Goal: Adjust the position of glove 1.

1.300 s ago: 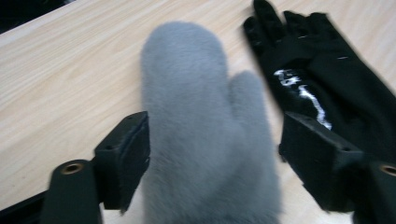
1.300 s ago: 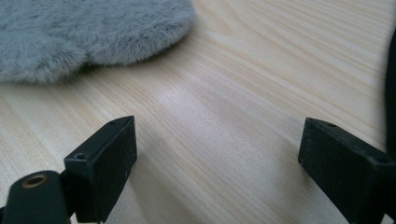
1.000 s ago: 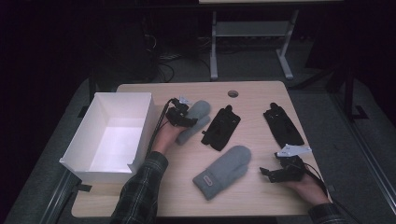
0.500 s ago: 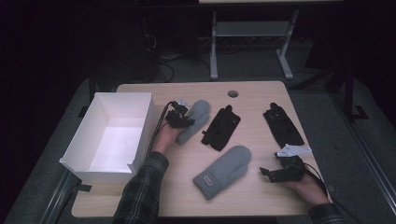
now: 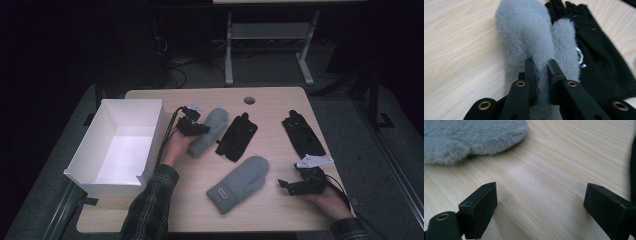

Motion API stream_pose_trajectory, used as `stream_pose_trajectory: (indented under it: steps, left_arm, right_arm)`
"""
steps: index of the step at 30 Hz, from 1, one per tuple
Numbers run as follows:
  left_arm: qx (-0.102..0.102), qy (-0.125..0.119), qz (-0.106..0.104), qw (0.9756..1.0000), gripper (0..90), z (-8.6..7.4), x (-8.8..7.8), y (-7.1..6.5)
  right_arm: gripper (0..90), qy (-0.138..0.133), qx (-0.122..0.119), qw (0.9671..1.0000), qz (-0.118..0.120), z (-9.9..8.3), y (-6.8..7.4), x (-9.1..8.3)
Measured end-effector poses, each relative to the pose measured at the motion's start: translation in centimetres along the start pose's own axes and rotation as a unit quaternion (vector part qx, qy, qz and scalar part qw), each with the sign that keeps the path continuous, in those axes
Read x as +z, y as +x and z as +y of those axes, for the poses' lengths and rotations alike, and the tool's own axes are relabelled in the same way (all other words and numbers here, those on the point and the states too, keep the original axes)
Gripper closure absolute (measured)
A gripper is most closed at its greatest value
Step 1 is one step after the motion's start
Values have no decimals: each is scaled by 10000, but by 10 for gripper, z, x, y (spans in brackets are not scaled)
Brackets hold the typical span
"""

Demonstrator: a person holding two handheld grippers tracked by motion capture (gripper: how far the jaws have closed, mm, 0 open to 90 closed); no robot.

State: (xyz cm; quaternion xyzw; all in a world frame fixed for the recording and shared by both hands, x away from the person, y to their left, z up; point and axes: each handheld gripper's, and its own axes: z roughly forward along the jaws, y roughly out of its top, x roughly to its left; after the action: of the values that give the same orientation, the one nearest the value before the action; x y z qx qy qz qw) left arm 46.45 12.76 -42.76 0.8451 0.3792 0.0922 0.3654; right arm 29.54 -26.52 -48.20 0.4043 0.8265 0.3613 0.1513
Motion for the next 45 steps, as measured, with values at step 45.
stream_pose_trajectory:
  steps: [45]
  left_arm:
    - [453, -142, -1315, 9902, 811, -27, -68, -125]
  right_arm:
    - [113, -3, 2, 10000, -1, 0, 0, 0]
